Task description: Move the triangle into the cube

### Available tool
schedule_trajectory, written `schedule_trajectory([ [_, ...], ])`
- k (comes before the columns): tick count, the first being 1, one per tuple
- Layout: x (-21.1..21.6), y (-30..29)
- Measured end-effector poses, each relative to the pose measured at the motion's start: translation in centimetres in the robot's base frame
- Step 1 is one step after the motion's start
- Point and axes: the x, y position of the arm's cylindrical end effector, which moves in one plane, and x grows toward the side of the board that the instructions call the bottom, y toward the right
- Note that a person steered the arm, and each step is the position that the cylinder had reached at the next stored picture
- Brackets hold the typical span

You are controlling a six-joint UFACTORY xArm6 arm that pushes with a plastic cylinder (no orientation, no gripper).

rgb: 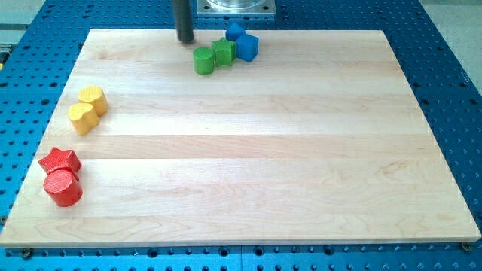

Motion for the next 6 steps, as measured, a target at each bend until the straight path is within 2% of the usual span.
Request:
schedule_trajectory([
  [1,0.1,2.5],
  [2,-0.1,10.0],
  [3,1.0,12.5],
  [4,3.1,11.7],
  [5,2.7,13.5],
  [6,1.8,18.5],
])
